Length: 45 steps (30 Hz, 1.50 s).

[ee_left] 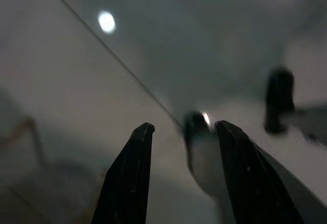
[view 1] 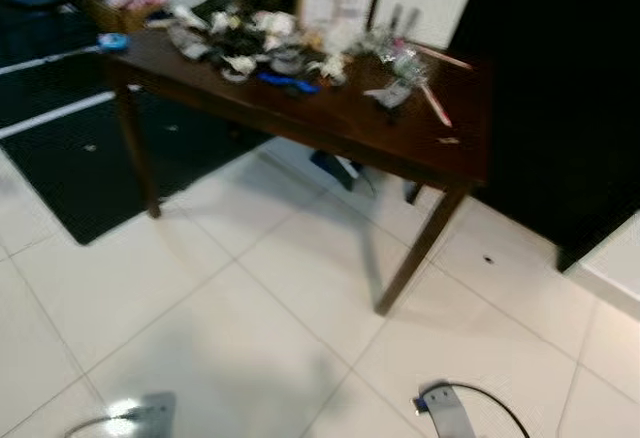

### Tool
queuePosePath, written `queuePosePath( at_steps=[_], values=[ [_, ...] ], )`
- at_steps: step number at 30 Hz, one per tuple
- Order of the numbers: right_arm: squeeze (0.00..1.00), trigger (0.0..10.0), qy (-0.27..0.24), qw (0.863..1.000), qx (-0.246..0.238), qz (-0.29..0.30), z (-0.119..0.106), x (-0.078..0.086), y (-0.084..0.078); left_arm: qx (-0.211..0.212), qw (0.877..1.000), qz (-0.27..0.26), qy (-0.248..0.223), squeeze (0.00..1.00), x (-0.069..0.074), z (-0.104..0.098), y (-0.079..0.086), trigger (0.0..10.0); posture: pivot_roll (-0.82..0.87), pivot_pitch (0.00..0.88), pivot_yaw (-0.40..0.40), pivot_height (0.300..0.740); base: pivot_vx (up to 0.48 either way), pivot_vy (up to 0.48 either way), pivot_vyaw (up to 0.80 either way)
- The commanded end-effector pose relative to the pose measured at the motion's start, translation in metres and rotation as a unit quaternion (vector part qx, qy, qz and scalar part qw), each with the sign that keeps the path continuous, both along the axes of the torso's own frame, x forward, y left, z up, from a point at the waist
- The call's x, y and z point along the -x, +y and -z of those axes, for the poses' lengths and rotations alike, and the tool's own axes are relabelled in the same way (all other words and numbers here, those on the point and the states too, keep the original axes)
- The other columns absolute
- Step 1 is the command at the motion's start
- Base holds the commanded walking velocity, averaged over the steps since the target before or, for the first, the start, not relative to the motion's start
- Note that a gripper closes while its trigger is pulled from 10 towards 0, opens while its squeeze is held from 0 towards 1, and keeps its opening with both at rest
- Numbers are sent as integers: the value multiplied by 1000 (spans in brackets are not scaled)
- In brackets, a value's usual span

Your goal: Picking trash to rubbish bin

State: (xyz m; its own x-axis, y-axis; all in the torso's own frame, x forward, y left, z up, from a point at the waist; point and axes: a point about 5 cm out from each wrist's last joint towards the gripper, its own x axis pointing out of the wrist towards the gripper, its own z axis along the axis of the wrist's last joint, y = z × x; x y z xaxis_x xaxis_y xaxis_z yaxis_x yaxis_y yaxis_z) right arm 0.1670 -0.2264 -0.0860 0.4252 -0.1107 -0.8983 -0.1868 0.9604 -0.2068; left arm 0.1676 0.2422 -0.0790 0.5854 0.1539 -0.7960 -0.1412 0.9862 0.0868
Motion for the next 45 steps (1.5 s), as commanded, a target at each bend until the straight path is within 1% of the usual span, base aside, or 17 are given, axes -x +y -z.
queuePosePath(
  at_steps=[1, 4, 5, 7, 8, 9, 11, 13, 14, 15, 17, 18, 25, 31, 35, 39, 45],
  values=[
    [0, 10000, 4, 1000, 1, 2, 1, 2, 1, -26, 999, -15, -19, 0, -4, -8, 17, 10000, 84, 95, -78, 740, 0, 0, -769],
    [0, 10000, 4, 1000, 3, -1, 1, 1, 1, -9, 998, -3, -59, 0, -27, -21, 21, 10000, 93, 97, -81, 740, 0, 0, -769],
    [0, 10000, 4, 1000, 3, -1, 1, 1, 1, -9, 998, -3, -59, 0, -27, -21, 21, 10000, 93, 97, -81, 740, 0, 0, -769],
    [0, 10000, 4, 1000, 4, -7, 0, 0, 2, 9, 997, 49, -67, 0, -37, -23, 6, 10000, 104, 97, -83, 740, 0, 0, -772],
    [0, 10000, 4, 1000, 4, -7, 0, 0, 2, 9, 997, 49, -67, 0, -37, -23, 6, 10000, 104, 97, -83, 740, 0, 0, -775],
    [0, 10000, 4, 1000, 4, -10, 0, -1, 2, 15, 995, 84, -52, 0, -35, -17, -8, 10000, 107, 98, -83, 740, 0, 0, -775],
    [0, 10000, 3, 1000, 3, -12, 0, -1, 3, 14, 993, 116, -33, 0, -29, -11, -20, 10000, 108, 98, -83, 740, 0, 0, -775],
    [0, 10000, 2, 1000, 2, -14, 0, -2, 5, 4, 987, 157, 20, 0, -6, 5, -36, 10000, 111, 101, -81, 740, 0, 0, -775],
    [0, 10000, 2, 1000, 2, -14, 0, -2, 5, 4, 987, 157, 20, 0, -6, 5, -36, 10000, 111, 101, -81, 740, 0, 0, -775],
    [0, 10000, 2, 1000, 2, -15, 0, -3, 5, 2, 986, 160, 43, 0, 7, 11, -40, 10000, 109, 100, -77, 740, 0, 0, -775],
    [0, 10000, 2, 1000, 2, -15, 0, -3, 5, 2, 986, 160, 43, 0, 7, 11, -40, 10000, 109, 100, -77, 740, 0, 0, -775],
    [0, 10000, 0, 1000, -1, -9, 0, -3, 7, 9, 987, 137, 78, 0, 35, 23, -46, 10000, 104, 100, -69, 740, 0, 0, -769],
    [0, 10000, 2, 1000, -6, -7, 2, 0, 10, 45, 991, 89, 94, 0, 58, 31, -55, 10000, 120, 93, -72, 740, 0, 0, -329],
    [0, 10000, 2, 999, -49, -19, 3, 0, 17, 31, 989, 112, 90, 0, 53, 29, -53, 10000, 131, 81, -74, 740, 0, 0, 126],
    [0, 10000, 2, 999, -49, -21, 3, 0, 17, 29, 989, 113, 88, 0, 51, 29, -53, 10000, 131, 81, -74, 740, 0, 0, 747],
    [0, 10000, -2, 998, -50, -41, 1, -6, 21, 22, 991, 115, 70, 0, 32, 23, -49, 10000, 134, 62, -75, 740, 0, 0, 741],
    [0, 10000, 1, 998, -48, -44, 1, -5, 20, 27, 989, 123, 74, 0, 33, 23, -52, 10000, 134, 60, -74, 740, 0, 0, 744]
  ],
)
